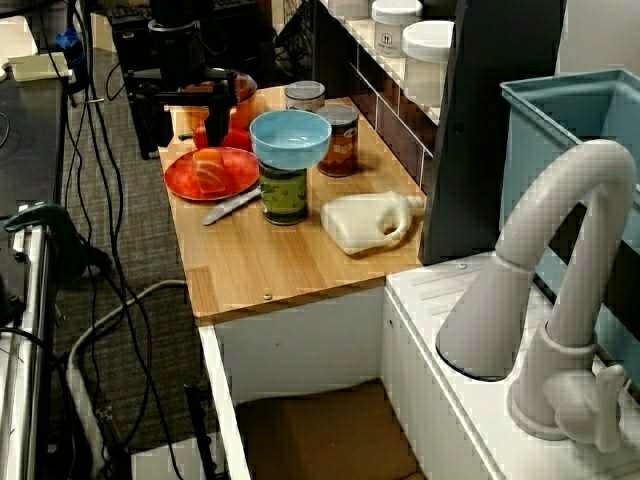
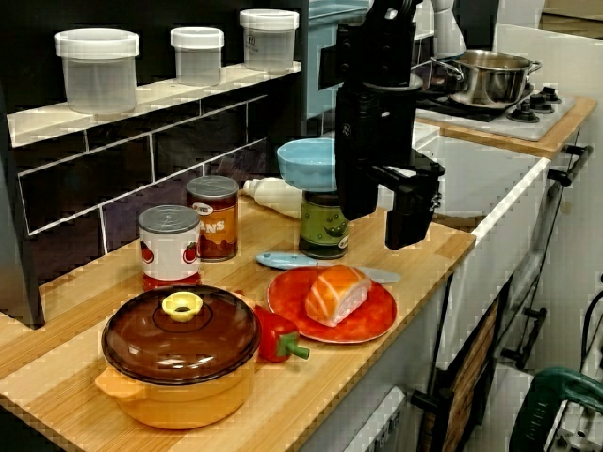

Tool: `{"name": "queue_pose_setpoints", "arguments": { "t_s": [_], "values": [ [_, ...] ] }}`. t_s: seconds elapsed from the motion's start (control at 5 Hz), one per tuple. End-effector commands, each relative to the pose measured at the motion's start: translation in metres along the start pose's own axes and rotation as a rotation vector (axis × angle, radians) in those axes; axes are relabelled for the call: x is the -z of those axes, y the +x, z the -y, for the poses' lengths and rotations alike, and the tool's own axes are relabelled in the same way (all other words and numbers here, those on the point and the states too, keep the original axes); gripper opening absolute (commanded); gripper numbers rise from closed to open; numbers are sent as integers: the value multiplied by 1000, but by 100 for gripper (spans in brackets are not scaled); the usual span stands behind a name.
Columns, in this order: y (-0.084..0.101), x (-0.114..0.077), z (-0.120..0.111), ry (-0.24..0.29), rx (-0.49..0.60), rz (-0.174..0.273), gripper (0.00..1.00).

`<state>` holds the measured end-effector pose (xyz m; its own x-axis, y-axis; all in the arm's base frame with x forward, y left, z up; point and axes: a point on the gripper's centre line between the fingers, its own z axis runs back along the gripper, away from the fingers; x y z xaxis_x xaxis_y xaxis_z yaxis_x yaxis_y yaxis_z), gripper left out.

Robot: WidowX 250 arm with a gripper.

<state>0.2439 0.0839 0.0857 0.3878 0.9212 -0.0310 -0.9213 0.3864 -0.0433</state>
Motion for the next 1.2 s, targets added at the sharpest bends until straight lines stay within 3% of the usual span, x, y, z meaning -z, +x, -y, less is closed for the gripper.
{"name": "queue_pose_setpoints", "arguments": {
  "t_s": [0.0,1.0],
  "values": [
    [18,-13,-4,-70,-31,67,100],
    [22,20,1,-62,-72,106,100]
  ]
}}
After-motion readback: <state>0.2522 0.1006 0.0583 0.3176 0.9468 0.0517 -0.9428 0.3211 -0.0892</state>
